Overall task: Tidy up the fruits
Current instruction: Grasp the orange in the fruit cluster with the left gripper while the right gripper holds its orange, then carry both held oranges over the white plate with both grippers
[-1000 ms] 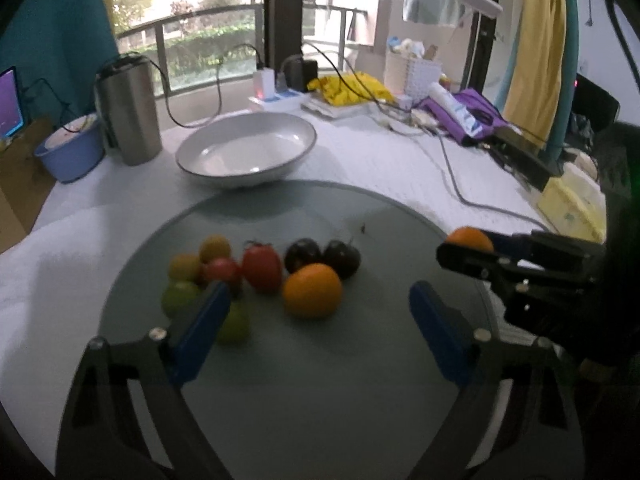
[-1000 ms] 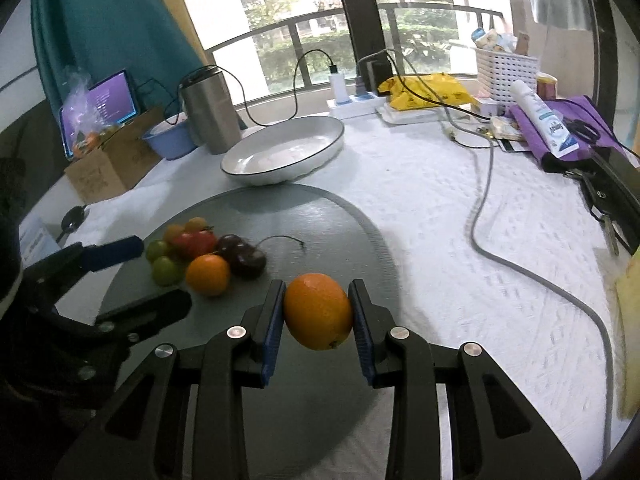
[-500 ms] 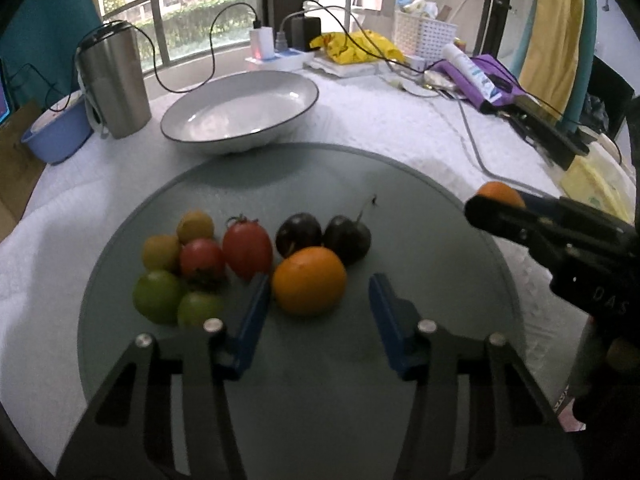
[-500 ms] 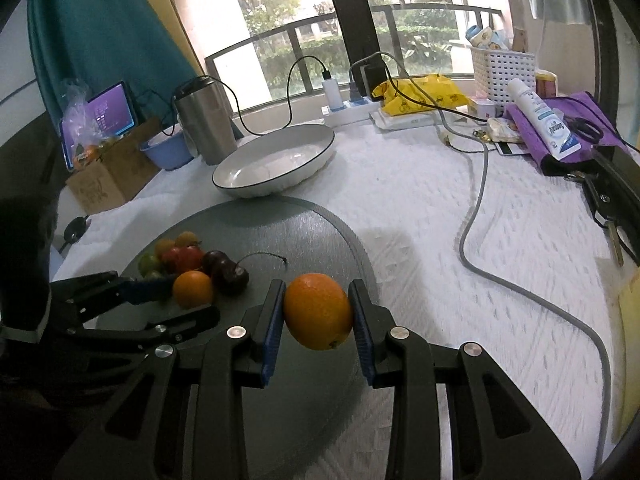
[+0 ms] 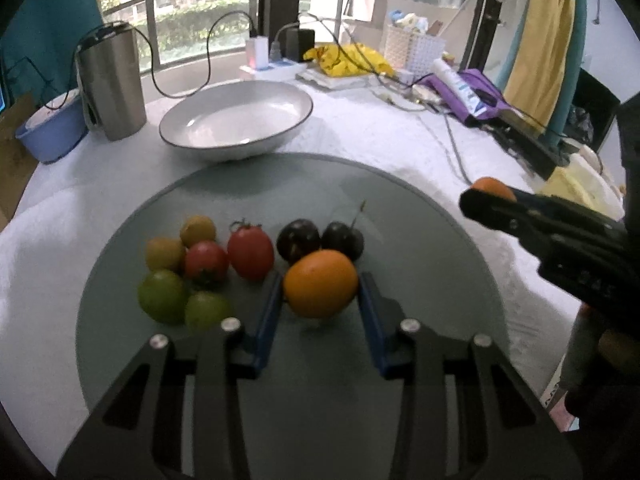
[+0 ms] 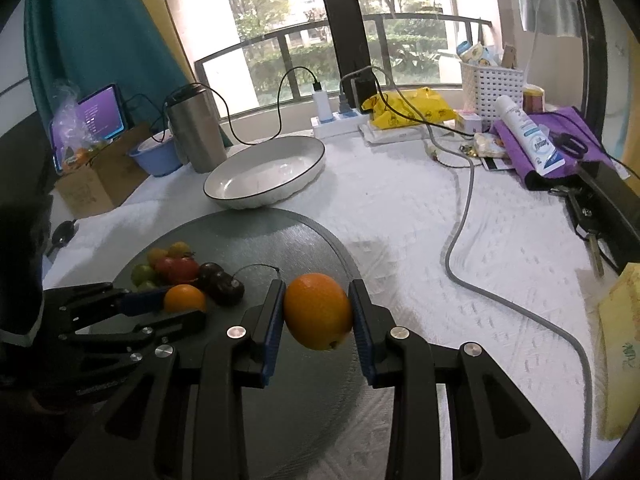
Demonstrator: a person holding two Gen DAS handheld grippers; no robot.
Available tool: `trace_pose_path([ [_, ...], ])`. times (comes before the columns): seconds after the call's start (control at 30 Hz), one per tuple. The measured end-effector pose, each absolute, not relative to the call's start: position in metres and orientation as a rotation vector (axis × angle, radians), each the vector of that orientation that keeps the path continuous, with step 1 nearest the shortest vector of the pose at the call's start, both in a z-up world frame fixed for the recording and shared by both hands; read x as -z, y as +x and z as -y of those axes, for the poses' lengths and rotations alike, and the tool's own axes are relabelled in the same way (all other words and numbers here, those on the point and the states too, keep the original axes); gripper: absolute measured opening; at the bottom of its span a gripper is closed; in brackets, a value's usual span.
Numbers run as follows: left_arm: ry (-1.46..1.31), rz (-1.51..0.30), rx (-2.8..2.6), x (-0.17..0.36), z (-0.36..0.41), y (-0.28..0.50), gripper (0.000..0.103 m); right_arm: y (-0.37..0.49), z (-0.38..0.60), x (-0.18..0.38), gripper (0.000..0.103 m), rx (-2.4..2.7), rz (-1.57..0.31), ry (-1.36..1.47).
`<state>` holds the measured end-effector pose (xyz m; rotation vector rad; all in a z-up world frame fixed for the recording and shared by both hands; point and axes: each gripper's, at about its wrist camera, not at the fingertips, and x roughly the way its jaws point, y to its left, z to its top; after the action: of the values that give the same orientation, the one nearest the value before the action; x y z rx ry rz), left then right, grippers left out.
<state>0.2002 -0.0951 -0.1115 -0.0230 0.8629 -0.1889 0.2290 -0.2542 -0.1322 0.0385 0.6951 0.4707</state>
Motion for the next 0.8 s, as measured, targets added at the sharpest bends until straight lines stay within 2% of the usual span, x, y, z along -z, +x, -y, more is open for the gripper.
trace_pose_path([
  [0.47,-0.071,-0.746,0.168,0.077,0.057,0.193,0.040,0.228,0.233,0.105,0.034,-0.446,-0.637,0.004],
  [0.8,-0.130,-0.697,0.182,0.064,0.025,0.220,0.040,0.246,0.212,0.090,0.034,-0.441,-0.614,-0.042],
])
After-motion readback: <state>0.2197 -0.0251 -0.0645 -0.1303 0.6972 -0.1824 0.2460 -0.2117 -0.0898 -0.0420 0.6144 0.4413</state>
